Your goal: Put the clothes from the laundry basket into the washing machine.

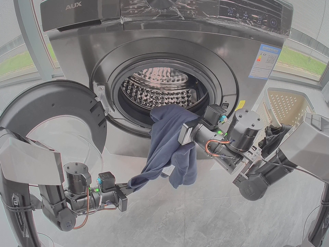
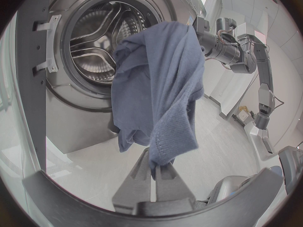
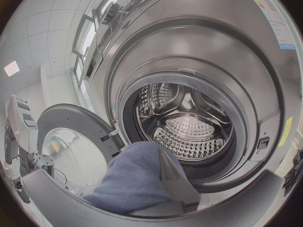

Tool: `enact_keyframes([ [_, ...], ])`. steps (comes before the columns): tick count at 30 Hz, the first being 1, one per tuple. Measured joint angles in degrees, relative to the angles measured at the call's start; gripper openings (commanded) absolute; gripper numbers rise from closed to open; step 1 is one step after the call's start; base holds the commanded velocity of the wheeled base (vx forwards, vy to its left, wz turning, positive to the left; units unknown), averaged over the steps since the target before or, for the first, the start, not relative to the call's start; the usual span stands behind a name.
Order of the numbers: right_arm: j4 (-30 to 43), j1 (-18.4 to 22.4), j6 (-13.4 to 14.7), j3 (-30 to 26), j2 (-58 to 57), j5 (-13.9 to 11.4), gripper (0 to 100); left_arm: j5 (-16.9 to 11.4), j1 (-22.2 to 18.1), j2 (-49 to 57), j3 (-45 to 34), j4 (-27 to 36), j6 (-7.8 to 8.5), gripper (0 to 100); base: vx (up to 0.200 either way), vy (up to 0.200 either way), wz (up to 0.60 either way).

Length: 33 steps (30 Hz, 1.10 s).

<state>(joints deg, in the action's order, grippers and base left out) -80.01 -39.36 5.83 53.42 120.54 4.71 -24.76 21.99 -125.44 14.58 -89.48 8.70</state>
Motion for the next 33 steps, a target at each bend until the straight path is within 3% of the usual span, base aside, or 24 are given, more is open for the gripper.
enact_keyframes([
  [1,0.06,-0.11,0.0,0.18,0.0,-0.02,0,0.0,0.0,-0.33,0.0,0.0,0.0,100,0.0,0.0,0.0],
  [12,-0.57,0.21,0.05,0.99,-0.21,0.18,0,-2.01,0.35,-1.51,-2.24,0.63,0.11,100,0.0,0.0,0.0],
  [17,-0.51,0.5,0.07,1.54,-0.2,0.13,0,-4.04,1.13,-1.4,-4.67,0.59,2.6,100,0.0,0.0,0.0],
  [20,-0.46,0.09,0.07,1.6,-0.11,0.11,0,-4.14,1.4,-0.9,-4.14,0.66,2.49,100,0.0,0.0,0.0],
  [23,-0.41,-0.44,0.05,1.57,-0.01,0.13,0,-4.11,1.57,0.78,-1.38,0.57,1.26,100,0.0,0.0,0.0],
  [28,-0.38,-1.12,0.02,1.45,0.22,0.13,0,-3.84,3.04,5.66,3.99,0.52,-4.08,100,0.0,0.0,0.0],
  [31,-0.4,-1.51,0.0,1.4,0.6,0.13,0,-3.23,4.74,7.78,7.63,0.52,-5.92,100,0.0,0.0,0.0],
  [33,-0.38,-1.71,0.02,1.4,0.74,0.16,0,-2.99,5.29,8.19,8.95,0.52,-6.19,100,0.0,0.0,0.0],
])
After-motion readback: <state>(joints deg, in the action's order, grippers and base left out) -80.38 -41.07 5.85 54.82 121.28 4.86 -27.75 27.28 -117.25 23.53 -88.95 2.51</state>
